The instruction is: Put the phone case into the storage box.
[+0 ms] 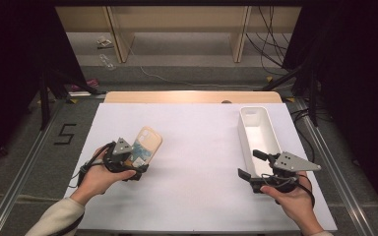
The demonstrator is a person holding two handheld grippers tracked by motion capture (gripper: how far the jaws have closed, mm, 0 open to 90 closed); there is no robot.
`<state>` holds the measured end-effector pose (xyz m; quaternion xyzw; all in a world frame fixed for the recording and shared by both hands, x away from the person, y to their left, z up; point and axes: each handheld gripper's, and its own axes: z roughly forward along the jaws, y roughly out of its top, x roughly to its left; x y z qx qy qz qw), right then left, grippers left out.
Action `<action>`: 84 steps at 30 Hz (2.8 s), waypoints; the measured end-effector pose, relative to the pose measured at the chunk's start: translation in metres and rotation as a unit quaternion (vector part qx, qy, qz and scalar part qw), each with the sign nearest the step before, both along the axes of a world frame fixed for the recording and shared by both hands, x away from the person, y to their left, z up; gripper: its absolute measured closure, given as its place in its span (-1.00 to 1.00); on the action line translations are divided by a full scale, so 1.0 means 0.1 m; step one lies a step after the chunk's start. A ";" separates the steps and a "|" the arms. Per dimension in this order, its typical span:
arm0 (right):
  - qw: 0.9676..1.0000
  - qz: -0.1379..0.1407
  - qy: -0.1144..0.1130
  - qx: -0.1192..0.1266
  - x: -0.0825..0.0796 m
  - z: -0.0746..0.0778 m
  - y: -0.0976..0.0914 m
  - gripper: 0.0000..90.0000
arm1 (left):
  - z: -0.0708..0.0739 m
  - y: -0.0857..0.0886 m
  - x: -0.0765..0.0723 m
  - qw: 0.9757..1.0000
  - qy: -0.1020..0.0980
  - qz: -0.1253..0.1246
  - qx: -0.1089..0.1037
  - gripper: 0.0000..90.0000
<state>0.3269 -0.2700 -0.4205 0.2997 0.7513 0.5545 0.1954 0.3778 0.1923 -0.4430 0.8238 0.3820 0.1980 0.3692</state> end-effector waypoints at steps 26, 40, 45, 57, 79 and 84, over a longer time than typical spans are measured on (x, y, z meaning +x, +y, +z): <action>0.998 -0.024 -0.034 0.040 0.08 0.15 0.15 -0.65 | 0.06 -0.03 -0.02 0.993 -0.091 0.013 -0.076 -0.75; 0.998 -0.025 -0.036 0.043 0.15 0.17 0.25 -0.65 | 0.07 -0.05 -0.01 0.992 -0.097 0.015 -0.084 -0.75; 0.998 -0.025 -0.036 0.043 0.17 0.17 0.27 -0.65 | 0.07 -0.06 -0.01 0.991 -0.098 0.016 -0.086 -0.75; 0.998 -0.020 -0.035 0.043 0.22 0.19 0.38 -0.65 | 0.09 -0.13 -0.02 0.991 -0.102 0.013 -0.089 -0.75; 0.999 -0.006 -0.033 0.041 0.33 0.22 0.62 -0.65 | 0.09 -0.26 -0.02 0.990 -0.107 0.004 -0.091 -0.75; 0.999 -0.004 -0.031 0.039 0.36 0.21 0.66 -0.65 | 0.09 -0.28 -0.02 0.990 -0.108 0.001 -0.090 -0.75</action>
